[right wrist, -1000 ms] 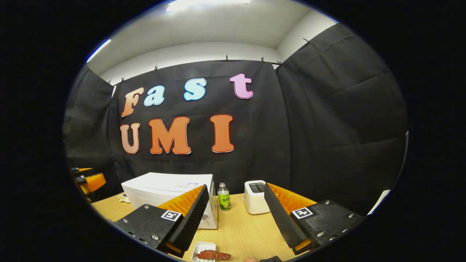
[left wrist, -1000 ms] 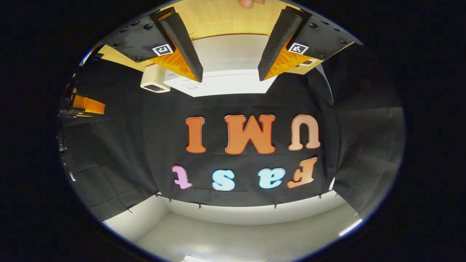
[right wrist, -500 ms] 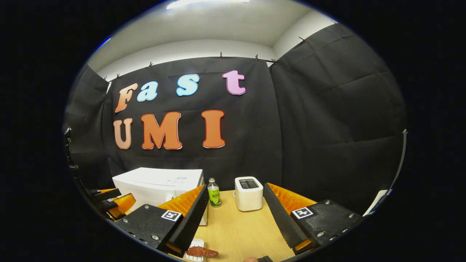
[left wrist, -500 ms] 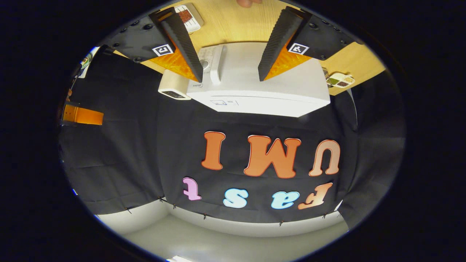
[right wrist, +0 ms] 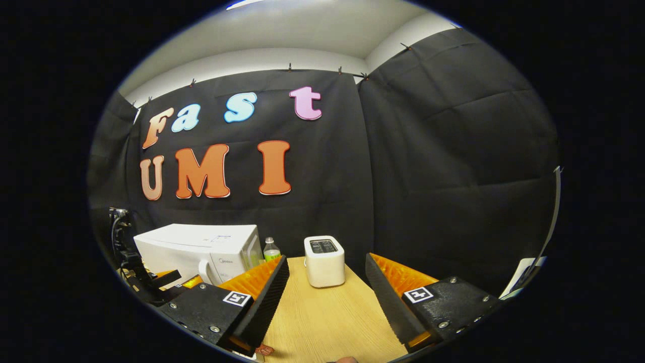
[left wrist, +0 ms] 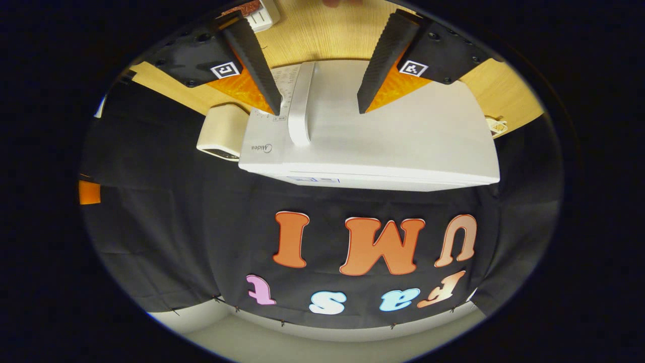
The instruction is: Open the microwave oven with the left hand, put the food in, and close the microwave oven.
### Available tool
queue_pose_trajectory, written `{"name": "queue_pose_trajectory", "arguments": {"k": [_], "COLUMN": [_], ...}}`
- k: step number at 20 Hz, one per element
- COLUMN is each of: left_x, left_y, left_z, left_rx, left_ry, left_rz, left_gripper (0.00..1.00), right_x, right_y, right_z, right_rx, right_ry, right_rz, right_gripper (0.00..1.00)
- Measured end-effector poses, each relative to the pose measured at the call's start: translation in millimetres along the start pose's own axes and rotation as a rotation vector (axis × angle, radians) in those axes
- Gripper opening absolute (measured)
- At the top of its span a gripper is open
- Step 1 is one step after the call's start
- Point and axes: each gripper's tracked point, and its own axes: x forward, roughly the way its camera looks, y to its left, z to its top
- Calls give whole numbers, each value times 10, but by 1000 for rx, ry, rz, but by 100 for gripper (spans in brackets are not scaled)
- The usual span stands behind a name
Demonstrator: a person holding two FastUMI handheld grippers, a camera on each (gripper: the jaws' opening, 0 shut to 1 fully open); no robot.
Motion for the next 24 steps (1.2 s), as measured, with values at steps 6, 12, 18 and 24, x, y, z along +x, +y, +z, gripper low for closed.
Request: {"name": "queue_pose_trajectory", "arguments": {"k": [6,12,18,24], "left_x": [305,394,407,90], "left_y": [16,-239,-211,-228], "left_z": [-58,-104,-80,-120], "left_rx": [31,162,76,9], "left_ry": [-55,-79,-61,-50], "left_rz": [45,-37,-58,-123], "left_gripper": [99,43,17,8], "right_x": [156,181,135,66], "right_y": [-118,-122,-141,-150], "right_z": [-151,-234,-235,-290], "right_rx": [-7,-3,1,22], "right_ry": [12,24,25,46], "right_rz": [-22,-17,-18,-7], "right_gripper": [95,95,95,95]}}
